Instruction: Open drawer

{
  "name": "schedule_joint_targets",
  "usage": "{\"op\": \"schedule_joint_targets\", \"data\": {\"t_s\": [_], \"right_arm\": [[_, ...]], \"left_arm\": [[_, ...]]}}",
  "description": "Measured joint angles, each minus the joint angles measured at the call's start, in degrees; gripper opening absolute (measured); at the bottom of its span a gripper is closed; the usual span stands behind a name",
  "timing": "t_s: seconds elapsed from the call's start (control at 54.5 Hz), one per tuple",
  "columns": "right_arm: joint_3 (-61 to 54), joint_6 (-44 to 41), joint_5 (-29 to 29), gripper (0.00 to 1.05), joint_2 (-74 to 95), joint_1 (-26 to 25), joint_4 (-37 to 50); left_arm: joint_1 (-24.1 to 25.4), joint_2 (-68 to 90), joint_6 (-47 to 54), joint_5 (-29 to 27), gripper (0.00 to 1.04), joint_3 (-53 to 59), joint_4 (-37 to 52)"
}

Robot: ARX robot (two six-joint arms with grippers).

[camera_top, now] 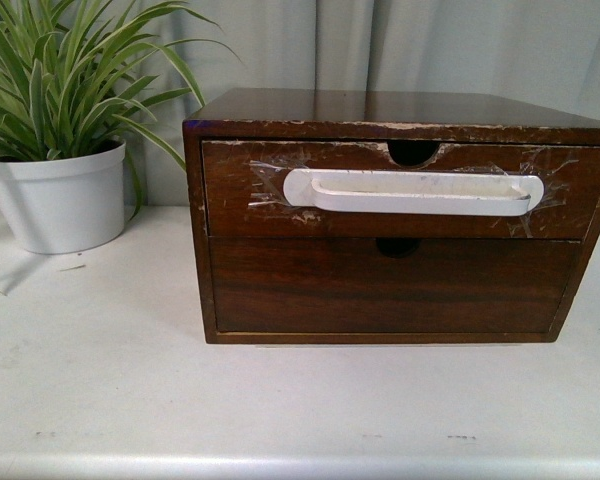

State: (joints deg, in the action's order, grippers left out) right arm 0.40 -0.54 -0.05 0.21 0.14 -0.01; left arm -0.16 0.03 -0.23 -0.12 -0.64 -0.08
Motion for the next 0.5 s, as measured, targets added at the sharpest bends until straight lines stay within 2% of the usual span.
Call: {"op": "schedule_joint_targets", "data": {"t_s": [0.257, 0.275, 0.349, 0.385, 0.44, 0.495], "right_arm": [[0.07, 0.83, -0.81, 0.96, 0.22, -0.26, -0.42], [0.50, 2.25, -2.86, 0.96, 0.92, -0.81, -1.97], [1.53, 6.47, -4.22, 0.96, 5.35, -1.84, -1.62], [2.93, 7.04, -4.92, 0.96, 8.31, -1.95, -1.03], [5.49, 6.32, -7.28, 0.96, 12.85, -2.03, -0.35], [8.81, 3.98, -10.91, 0.96, 18.23, -2.27, 0.79]], "left_arm": [[0.00, 0.00, 0.00, -0.02, 0.99, 0.00, -0.02], [-0.81, 0.46, -0.81, -2.49, 0.99, -0.09, -0.35], [-8.04, 5.42, -6.21, -24.28, 0.99, -1.09, -1.81], [-9.31, 7.34, -7.37, -28.72, 0.99, -1.60, -1.62], [-8.74, 10.95, -7.56, -27.58, 0.99, -3.10, 0.55], [-6.69, 15.56, -6.40, -20.68, 0.99, -5.25, 3.13]]}}
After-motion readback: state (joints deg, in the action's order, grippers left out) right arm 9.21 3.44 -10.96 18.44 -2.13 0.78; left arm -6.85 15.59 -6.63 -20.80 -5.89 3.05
